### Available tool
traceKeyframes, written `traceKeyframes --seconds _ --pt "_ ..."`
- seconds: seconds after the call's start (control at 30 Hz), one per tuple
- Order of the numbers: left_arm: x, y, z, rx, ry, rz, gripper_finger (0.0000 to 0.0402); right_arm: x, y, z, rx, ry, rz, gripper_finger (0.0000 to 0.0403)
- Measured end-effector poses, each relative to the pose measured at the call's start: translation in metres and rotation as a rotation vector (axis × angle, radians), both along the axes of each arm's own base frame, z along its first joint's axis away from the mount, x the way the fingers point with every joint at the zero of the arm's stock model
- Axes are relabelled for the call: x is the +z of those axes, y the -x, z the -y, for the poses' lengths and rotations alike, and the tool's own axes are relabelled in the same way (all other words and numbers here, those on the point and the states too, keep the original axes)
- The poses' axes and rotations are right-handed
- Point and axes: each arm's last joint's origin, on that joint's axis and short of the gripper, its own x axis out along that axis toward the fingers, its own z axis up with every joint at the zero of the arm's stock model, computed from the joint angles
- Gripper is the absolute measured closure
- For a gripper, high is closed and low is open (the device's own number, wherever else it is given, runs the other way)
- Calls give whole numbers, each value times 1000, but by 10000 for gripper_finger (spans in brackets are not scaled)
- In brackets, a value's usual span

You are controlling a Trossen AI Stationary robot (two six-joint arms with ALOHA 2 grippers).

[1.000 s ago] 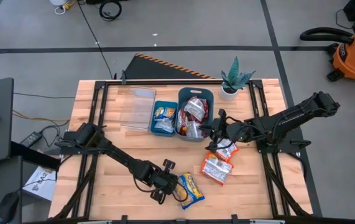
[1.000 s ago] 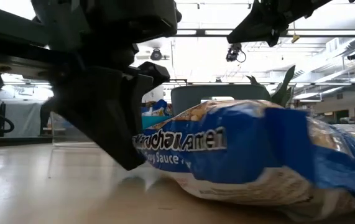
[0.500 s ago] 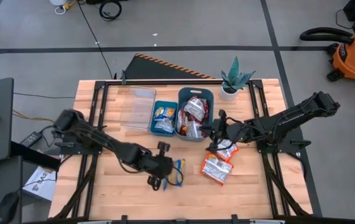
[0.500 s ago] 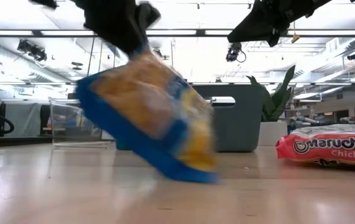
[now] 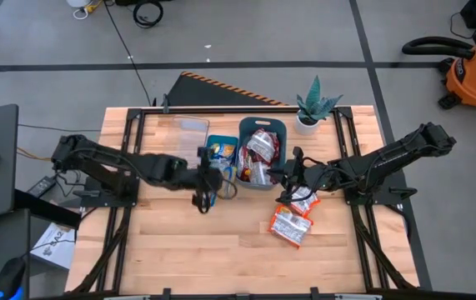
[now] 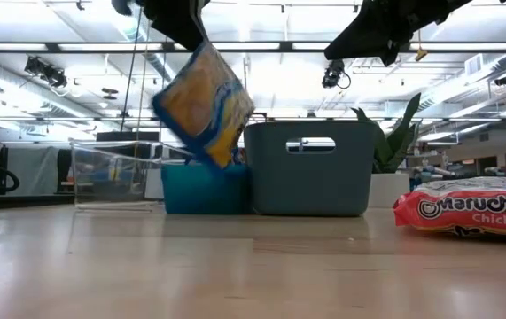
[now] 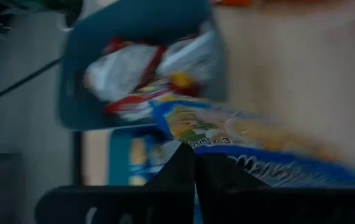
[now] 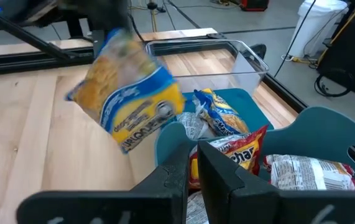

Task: Sort Maruchan noodles
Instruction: Put the blue noodle pack into the blue bin

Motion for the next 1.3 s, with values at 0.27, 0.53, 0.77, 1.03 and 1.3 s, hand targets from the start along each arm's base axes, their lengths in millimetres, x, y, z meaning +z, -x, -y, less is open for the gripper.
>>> traceKeyframes --seconds 0.27,0.53,0.77,1.03,1.3 --pt "25 8 -57 91 -79 79 398 0 0 0 2 7 -2 364" --pt "30 1 -132 249 -13 228 397 1 0 0 4 13 1 364" --pt "3 2 -181 406 192 197 396 0 0 0 2 9 -6 364" --pt "-26 13 -179 494 303 -69 396 -1 0 0 3 13 -9 364" --pt "-28 3 -141 410 382 -114 395 0 0 0 3 13 1 364"
